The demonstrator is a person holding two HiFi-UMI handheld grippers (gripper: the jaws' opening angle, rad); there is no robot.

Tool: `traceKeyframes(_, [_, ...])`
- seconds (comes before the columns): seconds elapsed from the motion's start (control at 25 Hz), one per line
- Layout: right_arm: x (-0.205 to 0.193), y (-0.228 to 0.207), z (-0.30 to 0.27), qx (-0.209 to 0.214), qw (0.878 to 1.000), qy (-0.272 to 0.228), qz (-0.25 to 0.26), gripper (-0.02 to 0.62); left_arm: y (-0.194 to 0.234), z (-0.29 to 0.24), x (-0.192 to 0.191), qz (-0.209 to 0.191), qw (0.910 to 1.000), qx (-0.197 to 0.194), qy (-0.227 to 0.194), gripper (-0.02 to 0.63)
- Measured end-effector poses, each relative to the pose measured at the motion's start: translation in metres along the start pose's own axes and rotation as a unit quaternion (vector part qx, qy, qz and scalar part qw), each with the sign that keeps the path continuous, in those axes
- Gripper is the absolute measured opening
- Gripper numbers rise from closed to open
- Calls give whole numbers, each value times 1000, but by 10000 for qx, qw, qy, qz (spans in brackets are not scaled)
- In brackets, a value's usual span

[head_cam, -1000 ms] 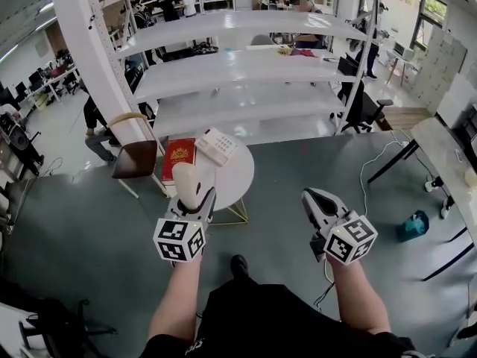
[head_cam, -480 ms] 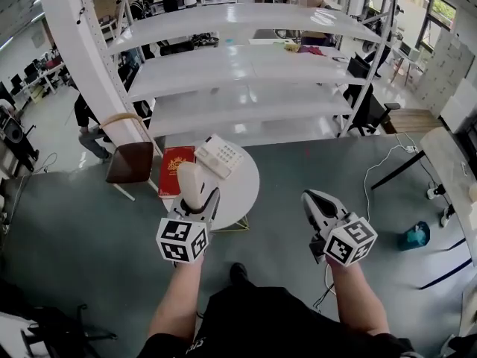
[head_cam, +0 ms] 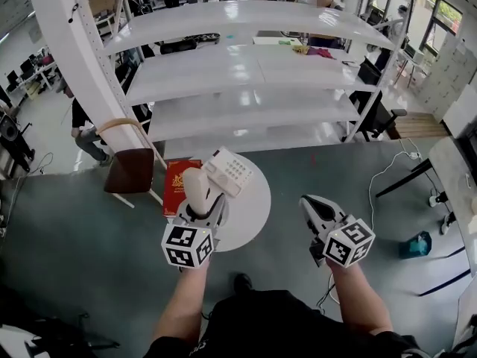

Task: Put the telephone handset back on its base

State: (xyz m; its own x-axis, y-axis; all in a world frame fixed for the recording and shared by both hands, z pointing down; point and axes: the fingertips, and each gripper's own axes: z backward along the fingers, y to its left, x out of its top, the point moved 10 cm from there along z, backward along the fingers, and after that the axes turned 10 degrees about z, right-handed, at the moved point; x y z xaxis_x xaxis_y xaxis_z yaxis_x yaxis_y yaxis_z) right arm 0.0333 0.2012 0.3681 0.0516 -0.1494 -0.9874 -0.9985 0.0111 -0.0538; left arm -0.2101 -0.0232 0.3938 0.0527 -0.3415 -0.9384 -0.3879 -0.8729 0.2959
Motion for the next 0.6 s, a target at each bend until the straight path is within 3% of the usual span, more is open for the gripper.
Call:
traceKeyframes(0.28, [19, 4, -56, 170, 9998, 23, 142, 5, 35, -17, 11, 61, 10000, -50, -8, 169])
traceKeyframes(0.6, [34, -14, -119, 499, 9987, -29, 127, 5, 66, -39, 36, -12, 9998, 151, -134, 169])
